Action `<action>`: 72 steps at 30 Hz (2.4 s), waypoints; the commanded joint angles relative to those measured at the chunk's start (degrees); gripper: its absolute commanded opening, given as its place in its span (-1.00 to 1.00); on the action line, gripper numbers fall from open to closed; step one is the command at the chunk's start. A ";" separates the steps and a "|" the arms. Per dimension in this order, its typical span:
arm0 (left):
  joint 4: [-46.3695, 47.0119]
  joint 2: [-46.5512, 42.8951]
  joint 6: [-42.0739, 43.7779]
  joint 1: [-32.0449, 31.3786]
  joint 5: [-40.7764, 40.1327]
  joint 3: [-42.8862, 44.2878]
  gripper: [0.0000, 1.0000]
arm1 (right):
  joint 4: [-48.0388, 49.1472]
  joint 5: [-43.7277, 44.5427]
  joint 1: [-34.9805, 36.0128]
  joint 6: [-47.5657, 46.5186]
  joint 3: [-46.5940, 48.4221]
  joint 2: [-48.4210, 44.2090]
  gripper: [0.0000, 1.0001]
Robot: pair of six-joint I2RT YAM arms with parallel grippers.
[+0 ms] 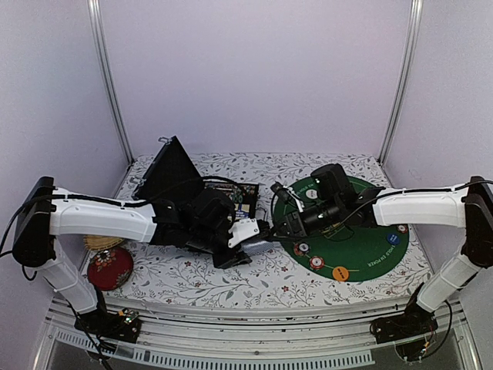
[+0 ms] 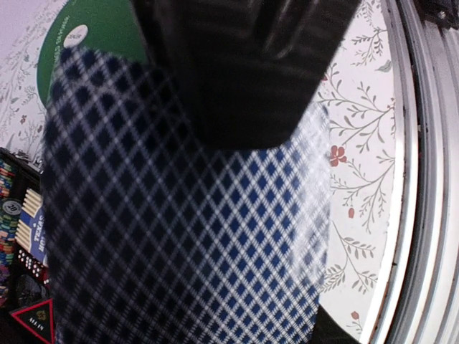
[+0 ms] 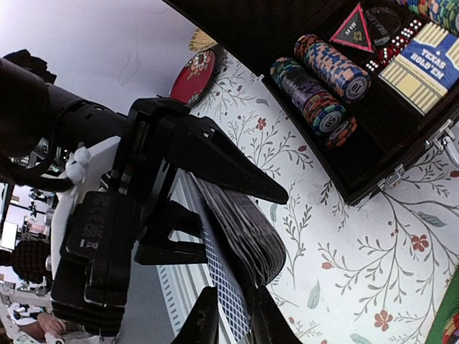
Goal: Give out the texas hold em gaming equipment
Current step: Pick up the poker card from the face-down deck piles, then distribute the poker card in the big blind area.
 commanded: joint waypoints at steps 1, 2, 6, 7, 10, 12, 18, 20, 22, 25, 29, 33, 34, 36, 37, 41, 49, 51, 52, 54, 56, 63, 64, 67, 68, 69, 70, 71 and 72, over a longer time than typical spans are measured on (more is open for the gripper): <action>-0.17 0.52 -0.08 0.69 0.67 0.83 0.03 | 0.50 -0.77 -0.06 -0.28 0.35 0.50 -0.76; -0.19 0.54 -0.08 0.77 0.72 0.80 0.03 | -0.05 -0.28 -0.08 -0.47 0.32 0.22 -0.85; -0.41 0.87 -0.08 0.83 0.94 0.79 0.03 | -3.21 1.80 -0.14 -1.88 0.56 -1.81 -0.93; -0.43 0.89 -0.05 0.92 0.98 0.71 0.03 | -4.09 2.20 -0.22 -2.31 0.59 -2.33 -0.93; -0.39 0.98 0.07 1.14 1.10 0.71 0.03 | -6.41 2.87 -0.86 -3.15 0.61 -3.66 -0.94; -0.39 0.92 0.04 1.21 1.21 0.77 0.04 | -7.87 3.40 -1.32 -3.67 0.59 -4.41 -0.93; -0.46 0.98 0.02 1.47 1.24 0.70 0.03 | -9.83 2.53 -2.32 -4.57 0.96 -6.39 -0.95; -0.40 0.94 0.05 1.59 1.28 0.70 0.03 | -10.84 2.24 -2.67 -5.15 1.35 -6.86 -0.95; -0.39 0.91 -0.06 1.68 1.32 0.53 0.03 | -12.00 2.00 -3.50 -5.73 1.81 -7.86 -0.96; -0.38 0.73 -0.30 2.03 1.24 0.12 0.03 | -15.57 3.52 -6.06 -7.15 2.84 -10.20 -0.96; -0.18 0.39 -0.81 2.57 1.14 -0.55 0.03 | -21.26 8.00 -10.90 -11.60 5.03 -14.16 -0.96; 0.38 -0.01 -1.09 2.89 1.26 -1.38 0.03 | -27.45 14.49 -15.65 -16.84 8.87 -16.33 -0.96; 0.49 -0.13 -1.09 2.95 1.30 -1.48 0.03 | -28.38 16.70 -16.92 -18.18 9.54 -16.38 -0.96; 0.49 -0.52 -1.15 2.94 1.22 -1.71 0.03 | -29.46 20.45 -19.03 -19.95 10.56 -16.08 -0.96; 0.60 -0.78 -1.16 2.95 1.15 -1.82 0.03 | -29.40 22.14 -19.55 -20.65 10.84 -15.90 -0.96; 1.16 -1.59 -1.10 3.16 1.43 -2.58 0.04 | -26.87 31.30 -19.68 -27.63 11.06 -14.95 -0.96; 1.94 -1.99 -1.14 3.44 2.06 -3.54 0.03 | -21.78 37.31 -19.71 -39.13 12.01 -13.27 -0.96; 2.12 -2.00 -1.09 3.51 2.05 -3.61 0.03 | -22.22 35.08 -19.72 -37.73 11.68 -13.59 -0.96; 2.21 -2.00 -1.07 3.50 2.09 -3.52 0.03 | -22.34 34.22 -19.74 -37.55 11.28 -13.92 -0.96; 2.27 -1.92 -0.85 3.49 2.30 -3.23 0.03 | -23.01 33.38 -19.72 -36.84 10.72 -14.87 -0.96; 2.25 -1.79 -0.69 3.53 2.30 -2.94 0.04 | -23.31 33.35 -19.72 -36.13 10.02 -15.87 -0.96; 1.91 -1.98 -0.37 3.74 3.14 -2.38 0.04 | -25.51 33.59 -20.78 -34.60 9.61 -16.99 -0.96; 1.91 -2.08 -0.30 3.72 3.21 -2.38 0.04 | -25.56 33.20 -21.14 -34.13 9.51 -17.05 -0.96; 1.64 -2.10 -0.08 3.85 3.08 -2.06 0.04 | -25.54 31.51 -22.09 -32.42 9.22 -17.18 -0.96; 1.56 -2.17 -0.03 3.81 3.12 -1.96 0.04 | -25.74 31.38 -22.44 -31.77 9.27 -17.11 -0.96; 1.60 -2.14 0.00 3.80 3.09 -1.90 0.04 | -26.04 31.13 -23.19 -31.25 9.31 -17.02 -0.96; 1.59 -2.15 0.06 3.80 3.12 -1.86 0.04 | -26.39 30.79 -24.06 -30.20 9.38 -16.94 -0.96; 1.56 -2.18 0.02 3.85 3.15 -1.85 0.04 | -26.66 29.89 -25.10 -29.56 9.44 -16.98 -0.96; 1.62 -2.18 0.09 3.88 3.15 -1.85 0.04 | -26.81 28.74 -26.35 -28.73 9.24 -17.11 -0.96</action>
